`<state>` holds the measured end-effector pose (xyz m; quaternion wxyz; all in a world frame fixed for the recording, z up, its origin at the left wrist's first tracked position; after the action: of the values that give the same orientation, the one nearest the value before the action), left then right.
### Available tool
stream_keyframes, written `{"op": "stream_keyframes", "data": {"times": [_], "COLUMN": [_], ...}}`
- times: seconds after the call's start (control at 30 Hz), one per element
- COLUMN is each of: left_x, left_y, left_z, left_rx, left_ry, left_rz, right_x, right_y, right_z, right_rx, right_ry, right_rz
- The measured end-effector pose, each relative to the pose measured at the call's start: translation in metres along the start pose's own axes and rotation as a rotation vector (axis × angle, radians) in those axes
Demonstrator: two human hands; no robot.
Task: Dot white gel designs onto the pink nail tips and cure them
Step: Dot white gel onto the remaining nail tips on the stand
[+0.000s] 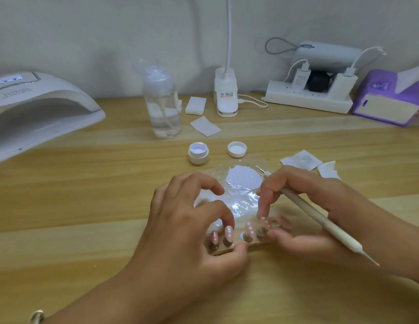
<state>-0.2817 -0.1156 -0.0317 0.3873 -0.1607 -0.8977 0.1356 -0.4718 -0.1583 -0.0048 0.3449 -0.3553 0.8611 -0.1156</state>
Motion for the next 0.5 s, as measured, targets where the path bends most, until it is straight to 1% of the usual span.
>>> {"op": "stream_keyframes", "data": {"times": [0.13,0.23,0.33,0.4,0.5], "left_x": [-0.001,-0.001,-0.001,-0.002,-0.003], "left_y": [0.0,0.0,0.0,0.0,0.0], "left_z": [-0.001,0.0,0.0,0.0,0.0], "left_rx": [-0.006,-0.013,-0.014,-0.015,-0.016], "left_ry": [0.007,0.006,0.007,0.005,0.012], "left_rz": [-0.004,-0.006,-0.01,-0.01,-0.005], "right_x": [0.007,0.012,0.014,0.013,0.015], "right_y": [-0.002,-0.003,0.0,0.002,0.002], "right_z": [0.001,-0.004,-0.013,-0.018,-0.023], "right_rx": [-0.05,-0.13,-0.108,-0.104,-0.127], "right_ry": [0.061,0.066,0.13,0.155,0.114], "right_rz": [-0.034,-0.019,-0.072,-0.073,-0.048]}}
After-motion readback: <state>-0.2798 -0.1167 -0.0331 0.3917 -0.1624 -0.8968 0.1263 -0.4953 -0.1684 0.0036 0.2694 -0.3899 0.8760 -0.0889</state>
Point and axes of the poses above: each hand's wrist, its own y-axis away from the middle knuckle, its own z-axis out of the palm, x = y × z, the point moved 2 cm from there along -y, towards the middle knuckle, and after that the axes turned 13 degrees about y, right-handed, at the moved point
